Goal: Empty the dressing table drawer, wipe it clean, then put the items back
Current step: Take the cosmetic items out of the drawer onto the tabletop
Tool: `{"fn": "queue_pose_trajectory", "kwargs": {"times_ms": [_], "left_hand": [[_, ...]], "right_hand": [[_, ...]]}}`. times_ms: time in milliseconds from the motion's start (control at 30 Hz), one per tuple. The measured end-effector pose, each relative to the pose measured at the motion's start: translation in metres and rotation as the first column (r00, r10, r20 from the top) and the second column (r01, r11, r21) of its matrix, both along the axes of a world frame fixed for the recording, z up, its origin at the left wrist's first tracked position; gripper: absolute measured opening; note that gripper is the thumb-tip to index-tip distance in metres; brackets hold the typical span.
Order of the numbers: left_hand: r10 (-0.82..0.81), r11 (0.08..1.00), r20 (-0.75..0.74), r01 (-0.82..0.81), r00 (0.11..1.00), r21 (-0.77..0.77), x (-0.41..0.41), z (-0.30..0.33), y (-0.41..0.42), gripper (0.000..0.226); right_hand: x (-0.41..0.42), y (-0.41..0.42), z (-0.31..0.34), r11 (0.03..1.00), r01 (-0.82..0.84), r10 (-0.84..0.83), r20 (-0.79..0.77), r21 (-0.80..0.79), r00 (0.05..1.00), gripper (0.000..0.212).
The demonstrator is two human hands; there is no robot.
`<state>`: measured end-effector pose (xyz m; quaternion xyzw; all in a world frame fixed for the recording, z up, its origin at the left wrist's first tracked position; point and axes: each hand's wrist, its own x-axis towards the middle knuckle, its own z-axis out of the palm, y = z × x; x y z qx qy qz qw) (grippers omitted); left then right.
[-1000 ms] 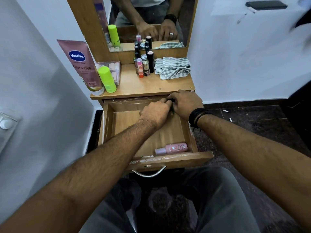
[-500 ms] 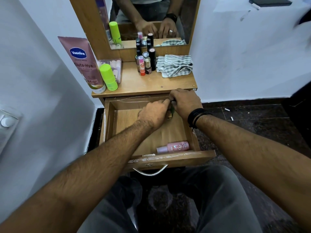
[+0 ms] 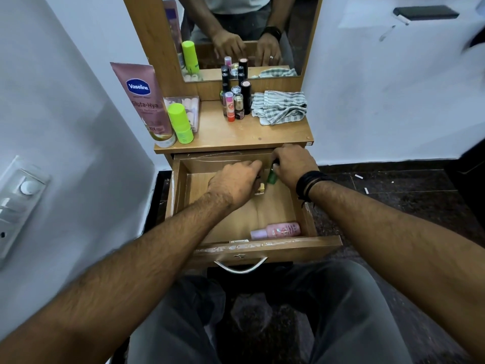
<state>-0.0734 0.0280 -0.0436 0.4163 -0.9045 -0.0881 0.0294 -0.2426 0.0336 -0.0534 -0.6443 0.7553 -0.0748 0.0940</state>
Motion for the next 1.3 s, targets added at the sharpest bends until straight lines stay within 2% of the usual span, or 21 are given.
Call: {"fn": "queue_pose_trajectory", "kwargs": {"times_ms": [133,300,500,600,667,800,1300], "left_hand": [[0.011,1.0,-0.024,-0.012,1.0,-0.02,0.007,0.012,-0.001,0.021],[0.032,0.998,-0.144,-0.04,0.989,-0.053,0.018,0.048,-0.016,0.016],[0.092,0.989,-0.259,-0.119,0.961,-0.089,0.029,0.092,-0.049,0.012],[0.131,0.976,-0.307,-0.177,0.943,-0.124,0.027,0.104,-0.065,0.008],[0.166,0.964,-0.31,-0.22,0.936,-0.147,0.023,0.105,-0.075,0.01],[0.217,0.951,-0.276,-0.267,0.936,-0.158,0.016,0.098,-0.089,0.013],[0.247,0.947,-0.244,-0.287,0.938,-0.146,0.007,0.08,-0.118,0.015]], "right_hand": [[0.004,0.0,0.004,0.999,0.001,-0.001,-0.004,0.034,1.0,0.014],[0.004,0.005,0.016,0.999,-0.022,0.021,0.022,0.049,1.0,0.012],[0.003,-0.001,0.069,0.997,-0.064,0.067,0.098,-0.035,0.993,0.012],[0.003,-0.016,0.101,0.993,-0.043,0.064,0.184,-0.114,0.981,0.012],[0.004,-0.029,0.115,0.983,-0.014,0.055,0.221,-0.182,0.974,0.009],[0.011,-0.058,0.123,0.959,0.008,0.037,0.154,-0.283,0.987,0.01],[0.029,-0.107,0.105,0.954,0.09,-0.057,0.119,-0.287,0.991,0.015]]}}
